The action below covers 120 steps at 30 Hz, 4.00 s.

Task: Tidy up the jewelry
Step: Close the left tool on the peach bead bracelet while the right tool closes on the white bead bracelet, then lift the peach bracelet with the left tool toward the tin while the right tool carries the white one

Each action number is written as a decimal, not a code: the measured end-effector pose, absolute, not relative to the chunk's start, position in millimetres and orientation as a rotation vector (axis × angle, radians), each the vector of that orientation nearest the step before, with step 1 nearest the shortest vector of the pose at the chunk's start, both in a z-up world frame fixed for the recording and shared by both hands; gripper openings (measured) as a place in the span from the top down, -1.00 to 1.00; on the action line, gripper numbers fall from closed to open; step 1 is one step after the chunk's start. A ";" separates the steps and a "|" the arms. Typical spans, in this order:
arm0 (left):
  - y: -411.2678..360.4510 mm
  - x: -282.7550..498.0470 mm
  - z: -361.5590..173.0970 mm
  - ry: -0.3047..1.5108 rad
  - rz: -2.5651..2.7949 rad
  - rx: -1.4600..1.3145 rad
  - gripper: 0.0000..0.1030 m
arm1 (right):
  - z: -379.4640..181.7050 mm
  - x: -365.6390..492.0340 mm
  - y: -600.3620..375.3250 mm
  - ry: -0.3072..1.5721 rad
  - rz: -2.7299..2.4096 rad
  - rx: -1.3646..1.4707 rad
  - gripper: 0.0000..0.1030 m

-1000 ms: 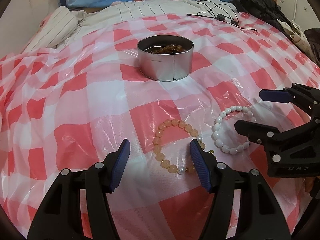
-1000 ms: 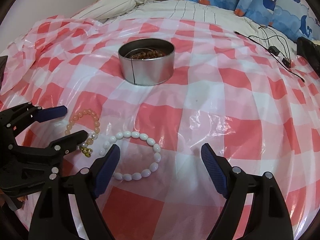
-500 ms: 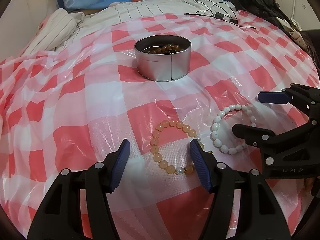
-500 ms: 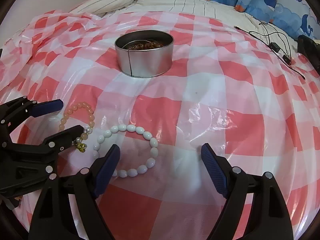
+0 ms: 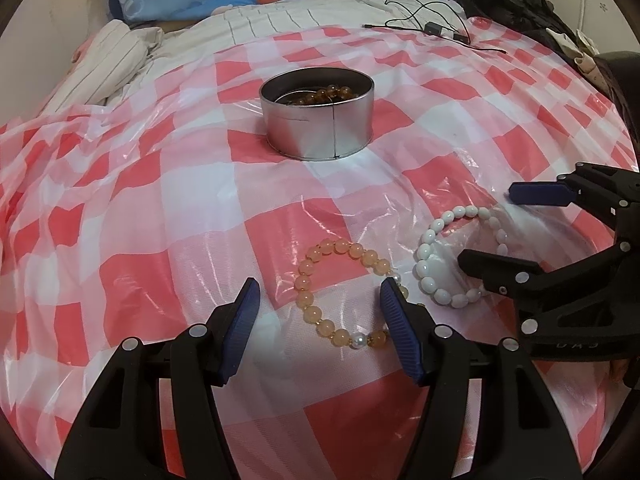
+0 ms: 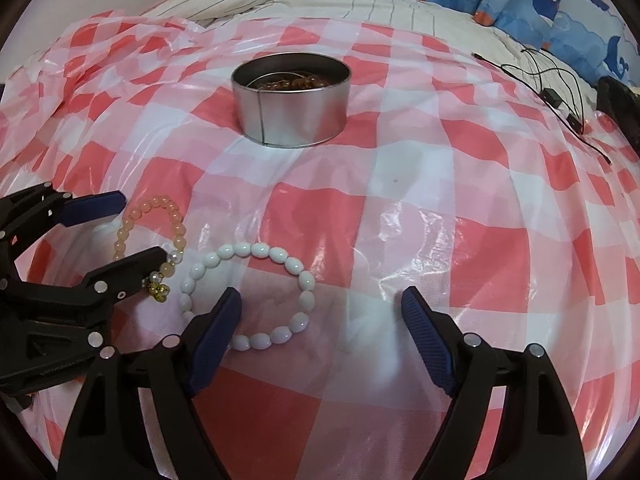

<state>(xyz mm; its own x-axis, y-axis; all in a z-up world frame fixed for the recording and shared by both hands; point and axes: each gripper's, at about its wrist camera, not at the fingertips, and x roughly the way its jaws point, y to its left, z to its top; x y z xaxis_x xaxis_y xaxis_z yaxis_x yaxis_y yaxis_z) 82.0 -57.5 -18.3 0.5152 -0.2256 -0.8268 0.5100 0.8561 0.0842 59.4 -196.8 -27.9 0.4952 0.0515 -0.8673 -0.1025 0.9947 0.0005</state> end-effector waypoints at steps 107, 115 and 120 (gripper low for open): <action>-38.5 67.6 36.5 0.852 -0.561 0.167 0.87 | 12.0 47.9 -259.4 0.717 0.570 0.737 0.84; -37.3 78.3 36.8 0.852 -0.560 0.117 0.87 | 15.3 52.6 -268.3 0.693 0.576 0.773 0.84; -37.9 84.5 38.5 0.832 -0.568 0.096 0.87 | 17.4 62.7 -269.7 0.689 0.588 0.779 0.84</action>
<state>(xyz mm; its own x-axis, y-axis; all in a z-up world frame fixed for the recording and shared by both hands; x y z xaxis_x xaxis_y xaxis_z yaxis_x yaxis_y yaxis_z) 84.5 -37.9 38.5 0.5342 -0.4395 -0.7221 0.5128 0.8476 -0.1365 62.6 -269.7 17.4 0.6363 0.6955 -0.3336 -0.2193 0.5777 0.7862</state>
